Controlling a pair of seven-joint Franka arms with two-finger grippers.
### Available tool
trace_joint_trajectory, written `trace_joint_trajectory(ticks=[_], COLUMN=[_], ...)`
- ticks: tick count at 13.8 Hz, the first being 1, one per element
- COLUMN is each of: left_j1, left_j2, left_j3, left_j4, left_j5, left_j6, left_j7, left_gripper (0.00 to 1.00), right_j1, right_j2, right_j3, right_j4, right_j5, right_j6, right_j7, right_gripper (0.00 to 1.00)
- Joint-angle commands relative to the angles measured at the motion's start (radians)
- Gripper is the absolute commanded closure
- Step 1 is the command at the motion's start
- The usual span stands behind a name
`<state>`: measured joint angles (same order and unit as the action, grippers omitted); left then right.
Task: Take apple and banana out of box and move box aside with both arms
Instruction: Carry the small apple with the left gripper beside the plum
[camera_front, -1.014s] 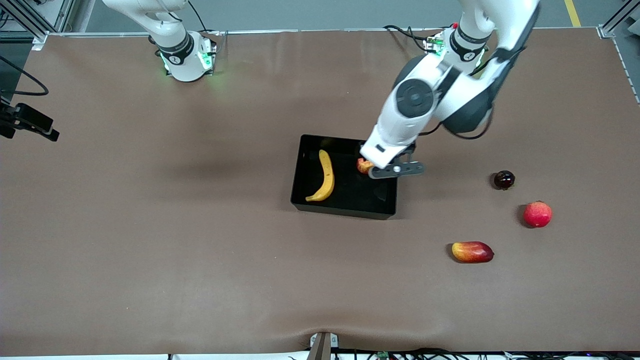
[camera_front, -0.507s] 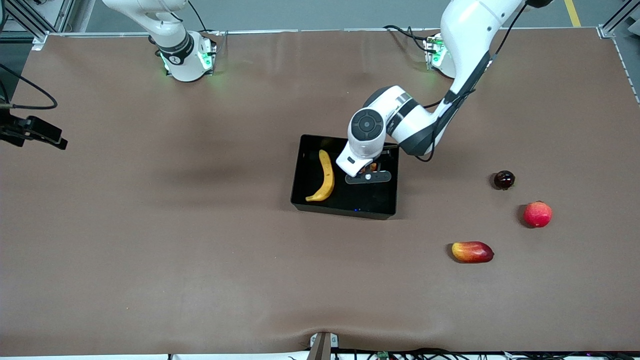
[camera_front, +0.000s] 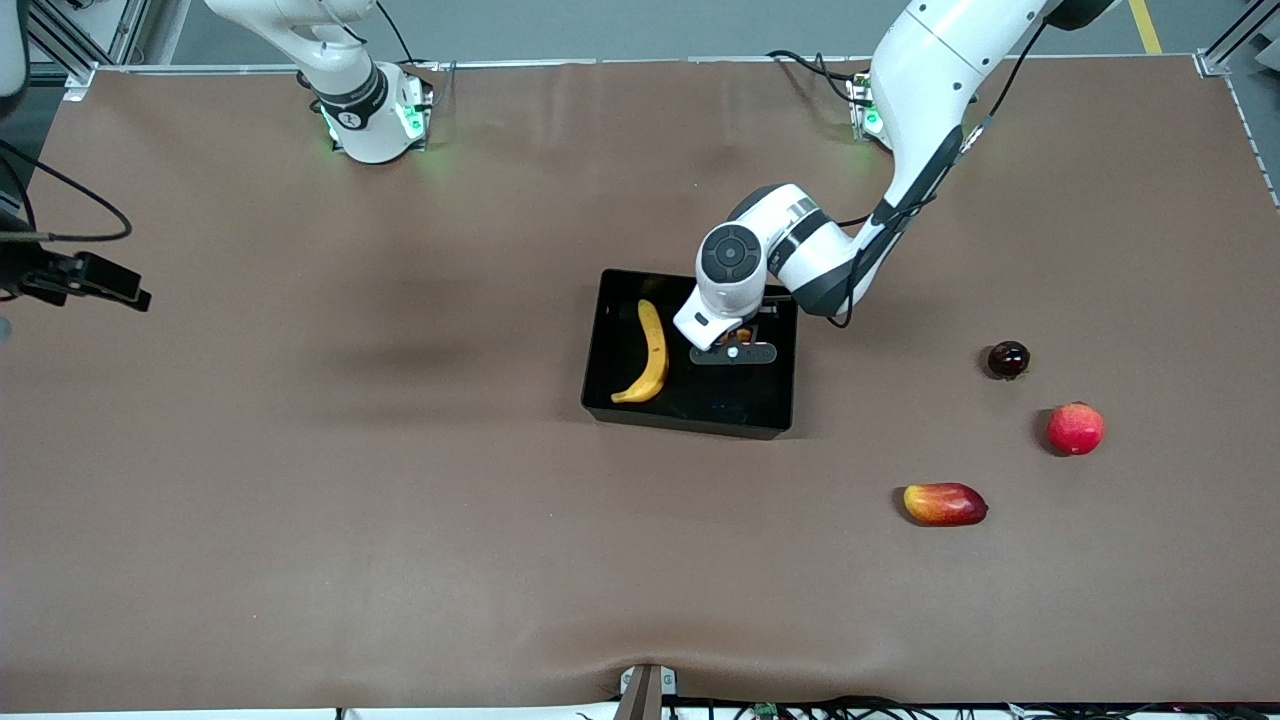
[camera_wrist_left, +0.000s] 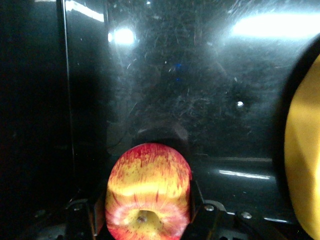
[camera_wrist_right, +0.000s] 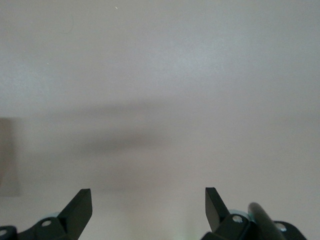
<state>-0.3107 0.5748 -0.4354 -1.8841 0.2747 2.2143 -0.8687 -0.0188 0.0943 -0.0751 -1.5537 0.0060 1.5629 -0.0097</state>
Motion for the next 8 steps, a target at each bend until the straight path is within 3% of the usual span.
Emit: trace_joint_trajectory(ticks=[1, 4, 8], left_j1=[0.018, 0.074, 0.214], left_j2=[-0.079, -0.180, -0.237], left_j3=[0.000, 0.001, -0.003], left_j4=[0.017, 0.120, 0.215], left_j5=[0.024, 0.014, -0.055], left_j6=[-0.040, -0.187, -0.283], left_j7=[-0.012, 0.062, 0.189], left_gripper=[1.00, 1.00, 1.00], right_j1=[-0.012, -0.001, -0.001], right_j2=[0.048, 0.074, 0.076], right_j3=[0.012, 0.014, 0.014], right_j4=[0.026, 0.024, 0.023], right_j5=[-0.006, -0.003, 0.035], right_j6=[-0.010, -0.010, -0.009], right_j7=[-0.010, -0.009, 0.003], right_gripper=[0.00, 0.00, 0.00])
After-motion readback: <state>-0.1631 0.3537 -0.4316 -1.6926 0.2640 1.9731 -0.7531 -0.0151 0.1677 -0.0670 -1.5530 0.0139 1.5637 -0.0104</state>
